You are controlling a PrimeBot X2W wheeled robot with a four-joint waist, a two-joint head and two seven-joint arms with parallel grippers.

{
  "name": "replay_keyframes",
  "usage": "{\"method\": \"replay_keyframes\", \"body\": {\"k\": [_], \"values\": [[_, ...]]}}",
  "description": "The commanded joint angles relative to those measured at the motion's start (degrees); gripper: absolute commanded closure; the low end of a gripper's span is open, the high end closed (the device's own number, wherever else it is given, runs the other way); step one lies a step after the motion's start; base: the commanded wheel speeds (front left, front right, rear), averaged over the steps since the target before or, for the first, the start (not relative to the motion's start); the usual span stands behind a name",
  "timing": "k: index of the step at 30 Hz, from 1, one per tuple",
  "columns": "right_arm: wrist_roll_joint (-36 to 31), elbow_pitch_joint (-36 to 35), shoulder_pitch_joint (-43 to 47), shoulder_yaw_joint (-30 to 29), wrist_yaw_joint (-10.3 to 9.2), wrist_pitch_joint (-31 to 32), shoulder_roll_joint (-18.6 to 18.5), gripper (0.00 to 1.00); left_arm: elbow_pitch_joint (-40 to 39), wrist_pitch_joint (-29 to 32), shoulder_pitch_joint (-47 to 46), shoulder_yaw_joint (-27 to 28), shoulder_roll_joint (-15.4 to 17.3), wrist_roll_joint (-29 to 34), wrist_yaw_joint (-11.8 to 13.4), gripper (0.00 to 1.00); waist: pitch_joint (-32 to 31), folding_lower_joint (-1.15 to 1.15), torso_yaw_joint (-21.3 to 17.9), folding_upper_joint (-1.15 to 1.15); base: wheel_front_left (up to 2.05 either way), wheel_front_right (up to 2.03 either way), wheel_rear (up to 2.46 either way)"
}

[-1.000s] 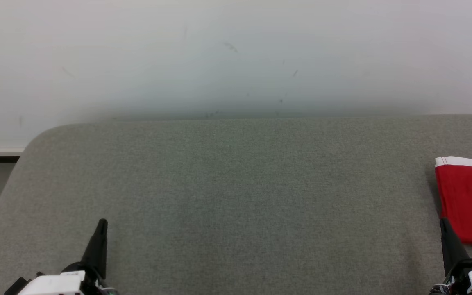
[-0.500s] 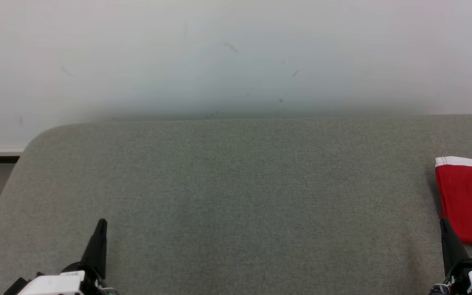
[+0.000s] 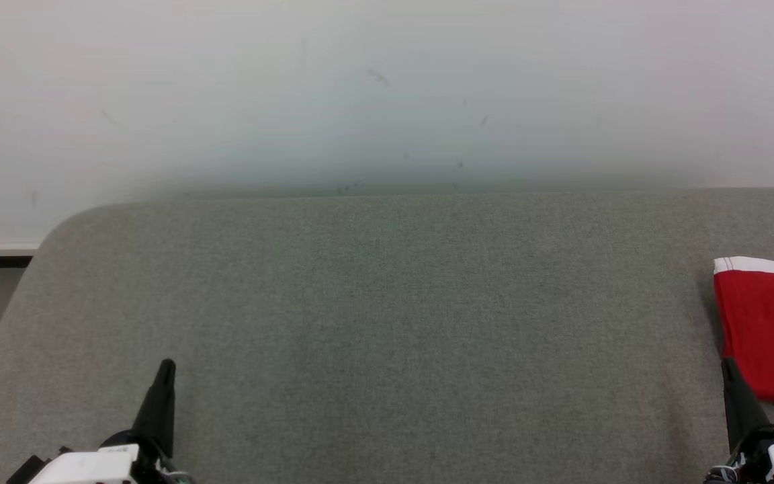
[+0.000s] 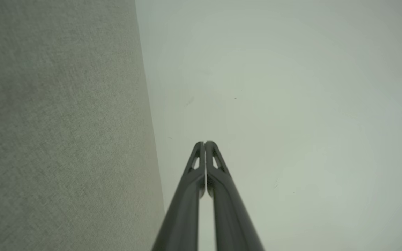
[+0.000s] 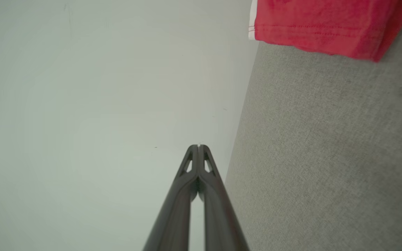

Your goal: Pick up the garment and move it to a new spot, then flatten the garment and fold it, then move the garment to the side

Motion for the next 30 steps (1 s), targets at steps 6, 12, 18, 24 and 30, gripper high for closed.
{"method": "replay_keyframes", "body": {"k": [6, 12, 18, 24, 30], "values": [[0.11, -0.18, -0.70, -0.20, -0.12, 0.19, -0.07, 1.00, 0.04, 0.21, -0.51, 0.29, 0.07, 0.79, -0.32, 1.00, 0.00, 0.00, 0.00, 0.00, 0.00, 0.00, 0.00], [0.11, -0.18, -0.70, -0.20, -0.12, 0.18, -0.07, 1.00, 0.04, 0.27, -0.52, 0.34, 0.05, 0.80, -0.32, 1.00, 0.00, 0.00, 0.00, 0.00, 0.00, 0.00, 0.00], [0.11, -0.18, -0.70, -0.19, -0.12, 0.18, -0.07, 1.00, 0.05, 0.29, -0.52, 0.38, 0.04, 0.85, -0.32, 1.00, 0.00, 0.00, 0.00, 0.00, 0.00, 0.00, 0.00], [0.11, -0.18, -0.70, -0.19, -0.12, 0.18, -0.08, 1.00, 0.04, 0.31, -0.53, 0.42, 0.02, 0.86, -0.32, 1.00, 0.00, 0.00, 0.00, 0.00, 0.00, 0.00, 0.00], [0.11, -0.18, -0.70, -0.19, -0.12, 0.18, -0.08, 1.00, 0.04, 0.32, -0.53, 0.45, -0.02, 0.92, -0.32, 1.00, 0.00, 0.00, 0.00, 0.00, 0.00, 0.00, 0.00]]}}
